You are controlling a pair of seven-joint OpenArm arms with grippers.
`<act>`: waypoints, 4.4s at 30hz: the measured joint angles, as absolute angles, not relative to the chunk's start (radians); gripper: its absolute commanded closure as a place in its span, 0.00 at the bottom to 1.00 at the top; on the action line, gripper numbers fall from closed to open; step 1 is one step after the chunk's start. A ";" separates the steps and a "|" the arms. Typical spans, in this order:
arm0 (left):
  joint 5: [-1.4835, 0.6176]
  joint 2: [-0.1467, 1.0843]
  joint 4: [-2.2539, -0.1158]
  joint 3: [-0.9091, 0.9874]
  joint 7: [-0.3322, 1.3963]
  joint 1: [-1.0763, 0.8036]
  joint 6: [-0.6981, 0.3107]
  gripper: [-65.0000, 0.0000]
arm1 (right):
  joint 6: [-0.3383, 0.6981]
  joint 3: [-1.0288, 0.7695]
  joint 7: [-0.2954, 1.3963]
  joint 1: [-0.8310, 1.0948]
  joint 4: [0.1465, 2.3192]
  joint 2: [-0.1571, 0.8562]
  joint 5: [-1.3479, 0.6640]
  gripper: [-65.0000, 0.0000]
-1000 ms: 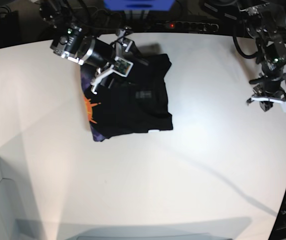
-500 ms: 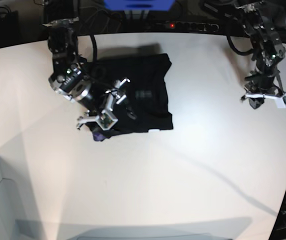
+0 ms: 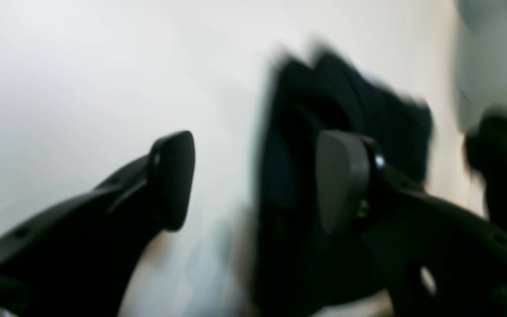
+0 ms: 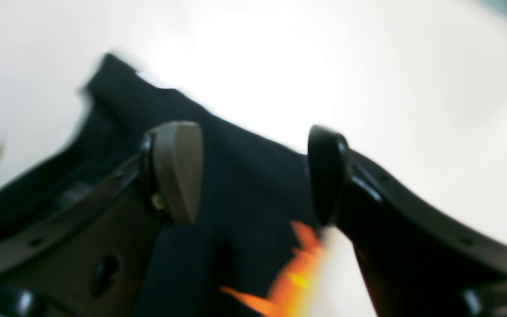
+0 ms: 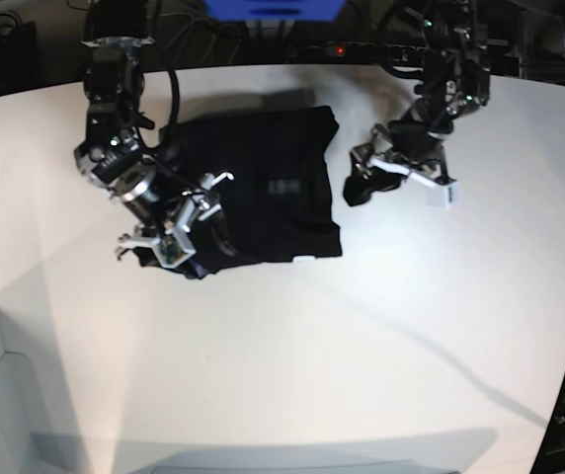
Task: Fold the T-shirt properly
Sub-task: 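Press and square the folded bundle edges with both grippers, then push the folded bundle with the left gripper to rotate it upright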
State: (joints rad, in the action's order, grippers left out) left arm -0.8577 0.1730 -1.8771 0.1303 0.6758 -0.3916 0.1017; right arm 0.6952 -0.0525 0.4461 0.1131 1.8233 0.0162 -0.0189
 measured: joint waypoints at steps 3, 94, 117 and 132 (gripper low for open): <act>-0.802 0.135 -1.817 0.079 0.665 -0.364 0.108 0.35 | 0.695 -0.115 0.451 0.134 1.855 0.014 -0.023 0.40; -0.825 0.168 -1.322 -0.220 0.771 0.094 0.044 1.00 | 0.695 -0.501 0.445 0.181 1.881 0.064 -0.027 0.41; -0.355 -0.107 -0.863 -1.291 0.708 0.786 -0.293 0.91 | 0.695 -0.831 0.449 0.189 1.887 -0.116 -0.023 0.41; -0.273 -0.073 -1.099 -0.976 0.769 0.765 -0.306 0.29 | 0.695 -0.854 0.455 0.243 1.935 -0.156 -0.017 0.41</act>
